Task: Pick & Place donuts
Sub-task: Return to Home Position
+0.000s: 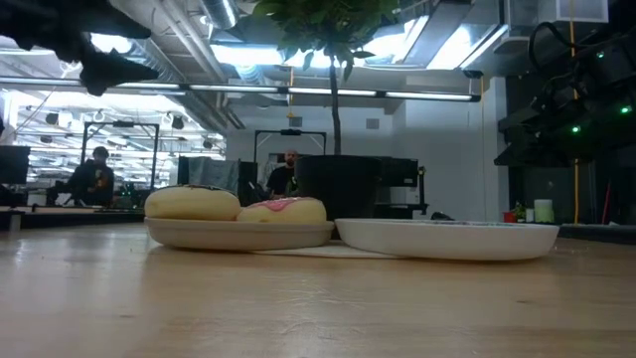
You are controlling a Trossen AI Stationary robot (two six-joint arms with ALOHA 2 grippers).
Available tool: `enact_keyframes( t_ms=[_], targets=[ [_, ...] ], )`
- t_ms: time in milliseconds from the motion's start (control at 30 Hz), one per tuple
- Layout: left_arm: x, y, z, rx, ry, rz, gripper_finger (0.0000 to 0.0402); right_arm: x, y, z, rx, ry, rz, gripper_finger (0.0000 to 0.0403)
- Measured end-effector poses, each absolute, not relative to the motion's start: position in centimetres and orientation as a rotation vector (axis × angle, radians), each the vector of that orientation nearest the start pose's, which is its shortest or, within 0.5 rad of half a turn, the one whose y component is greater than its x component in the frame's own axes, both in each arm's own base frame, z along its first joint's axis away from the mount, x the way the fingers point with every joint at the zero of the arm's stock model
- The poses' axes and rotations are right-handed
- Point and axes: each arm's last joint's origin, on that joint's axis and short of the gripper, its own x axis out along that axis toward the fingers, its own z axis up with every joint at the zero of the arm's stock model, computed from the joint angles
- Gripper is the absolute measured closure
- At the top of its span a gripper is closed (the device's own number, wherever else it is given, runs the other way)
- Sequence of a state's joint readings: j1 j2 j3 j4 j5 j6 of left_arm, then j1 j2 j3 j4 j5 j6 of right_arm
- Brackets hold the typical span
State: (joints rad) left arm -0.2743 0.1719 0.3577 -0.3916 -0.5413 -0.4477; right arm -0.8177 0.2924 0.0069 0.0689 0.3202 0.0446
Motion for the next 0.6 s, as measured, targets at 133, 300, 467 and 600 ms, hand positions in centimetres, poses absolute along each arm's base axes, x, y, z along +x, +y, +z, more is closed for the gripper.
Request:
enact_keyframes(
  t_ms=[133,300,467,600],
  targets=[
    [8.2,-0.5,22.6,-0.350,0.023,0.270,0.0066,7.0,-8.8,14.8,0.096,0.196,-1.138,0.0124],
    [8.4,-0.4,20.7,-0.366,0.015,0.191,0.0066,7.0,-8.8,14.8,0.096,0.196,-1.138,0.0124],
    [8.7,0.0,18.9,-0.404,0.009,0.233,0.0066,7.0,-8.8,14.8,0.096,0.196,-1.138,0.0124],
    [8.8,0.1,18.4,-0.365,0.016,0.259,0.0066,7.0,-8.8,14.8,0.096,0.196,-1.138,0.0124]
  ],
)
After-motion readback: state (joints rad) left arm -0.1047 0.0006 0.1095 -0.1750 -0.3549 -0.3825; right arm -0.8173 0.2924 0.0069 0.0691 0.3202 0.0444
